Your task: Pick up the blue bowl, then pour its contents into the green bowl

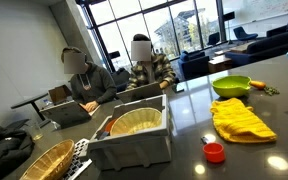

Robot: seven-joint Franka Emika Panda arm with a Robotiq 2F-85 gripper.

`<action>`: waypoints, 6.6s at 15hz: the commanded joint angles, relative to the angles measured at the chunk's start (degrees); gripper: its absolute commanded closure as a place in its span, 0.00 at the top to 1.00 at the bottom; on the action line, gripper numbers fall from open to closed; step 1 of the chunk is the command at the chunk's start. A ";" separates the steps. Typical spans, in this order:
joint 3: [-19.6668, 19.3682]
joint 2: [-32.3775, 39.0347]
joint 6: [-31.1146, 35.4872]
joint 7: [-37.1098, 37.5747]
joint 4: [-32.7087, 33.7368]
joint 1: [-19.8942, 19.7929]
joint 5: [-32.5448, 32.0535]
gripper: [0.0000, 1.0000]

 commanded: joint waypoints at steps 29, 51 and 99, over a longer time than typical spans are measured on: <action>-5.05 9.58 6.81 17.93 -0.94 5.97 -10.05 0.22; -2.63 -1.05 6.14 15.20 -0.19 7.52 -9.02 0.01; 3.76 23.81 -20.52 -13.48 46.51 21.67 -6.18 0.01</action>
